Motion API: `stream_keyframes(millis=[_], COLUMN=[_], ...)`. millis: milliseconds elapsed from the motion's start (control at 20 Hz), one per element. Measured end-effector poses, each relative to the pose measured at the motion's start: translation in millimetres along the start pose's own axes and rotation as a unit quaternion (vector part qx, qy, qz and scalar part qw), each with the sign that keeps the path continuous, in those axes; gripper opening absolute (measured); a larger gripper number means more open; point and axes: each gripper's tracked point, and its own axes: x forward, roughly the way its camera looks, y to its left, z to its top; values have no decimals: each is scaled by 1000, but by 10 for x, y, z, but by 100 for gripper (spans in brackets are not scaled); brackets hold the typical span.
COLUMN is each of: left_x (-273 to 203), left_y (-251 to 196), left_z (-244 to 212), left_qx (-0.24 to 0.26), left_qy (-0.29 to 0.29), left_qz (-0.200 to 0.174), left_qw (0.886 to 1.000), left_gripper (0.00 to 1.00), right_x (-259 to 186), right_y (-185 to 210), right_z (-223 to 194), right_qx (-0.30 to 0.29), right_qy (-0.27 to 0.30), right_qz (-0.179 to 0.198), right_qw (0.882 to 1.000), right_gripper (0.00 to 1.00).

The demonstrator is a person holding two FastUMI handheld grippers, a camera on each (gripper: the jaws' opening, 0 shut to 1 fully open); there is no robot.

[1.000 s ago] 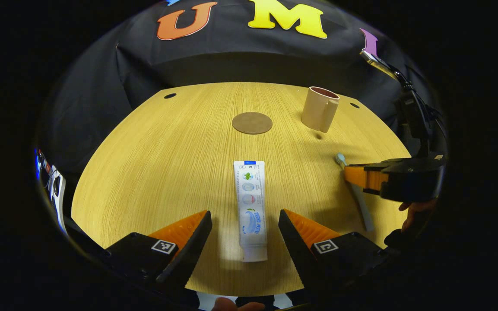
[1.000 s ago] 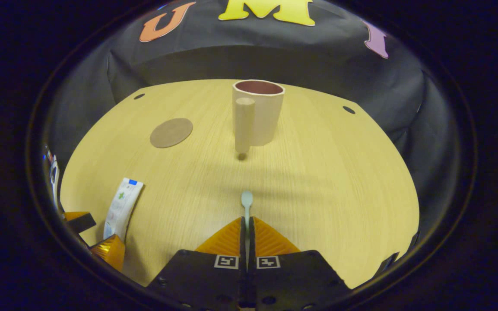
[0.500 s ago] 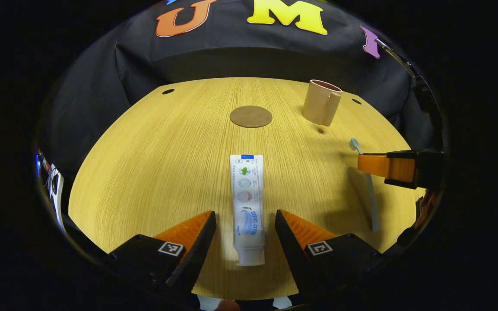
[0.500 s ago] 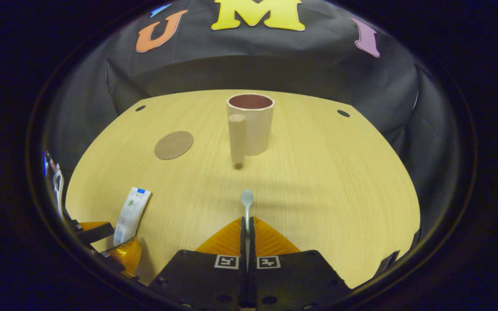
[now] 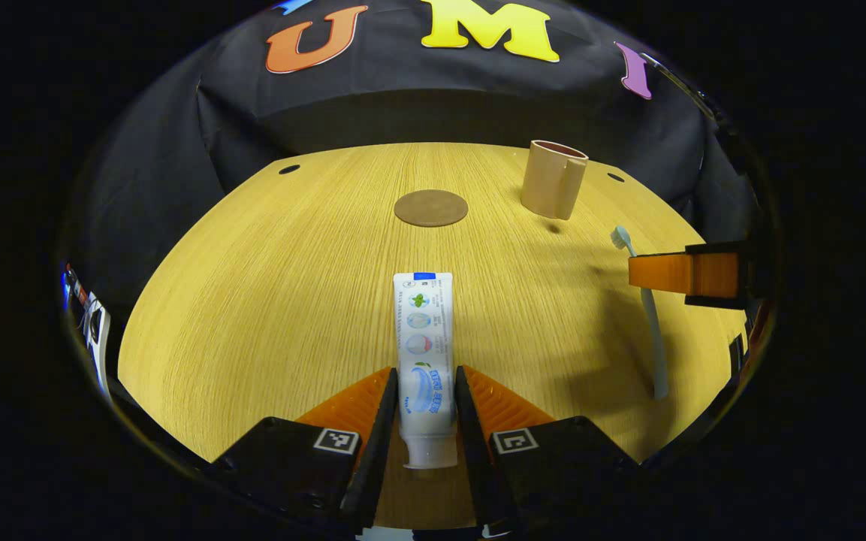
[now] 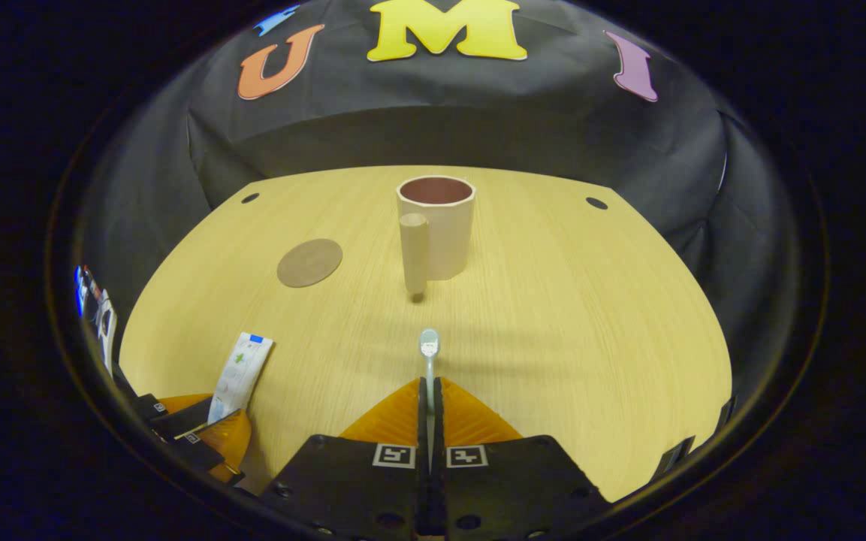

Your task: Put the toothbrush and toothpaste on the desktop into the cup, then pick up the cup and place it on the coaster on the desktop.

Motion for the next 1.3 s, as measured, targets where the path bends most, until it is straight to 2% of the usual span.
stream_keyframes(millis=[50, 150, 400, 600, 650, 700, 1000, 1300], left_x=[1, 6, -101, -180, -196, -240, -409, -521], left_y=[4, 1, 6, -18, -23, -26, -51, -21], left_z=[-9, 8, 135, 372, 421, 482, 829, 1224], left_qx=[-2, -1, 5, 9, 9, 7, 3, 1], left_qy=[1, 1, -20, -47, -51, -57, -96, -134], left_qz=[0, -2, -6, -8, -7, -8, -15, -16], left_qw=[1000, 1000, 1000, 999, 999, 998, 995, 991], left_gripper=[45, 40, 36, 36, 36, 35, 36, 35], right_x=[-30, -76, -233, -426, -462, -513, -819, -913], right_y=[-2, -25, -72, -74, -78, -88, -78, -10], right_z=[20, 40, 144, 310, 346, 387, 694, 1393], right_qx=[2, 7, 27, 33, 33, 34, 41, 49], right_qy=[-3, -7, -26, -53, -59, -65, -111, -154], right_qz=[1, 2, 11, 16, 17, 18, 23, 39], right_qw=[1000, 1000, 999, 998, 998, 997, 993, 986], right_gripper=[0, 1, 0, 3, 1, 3, 0, 0])
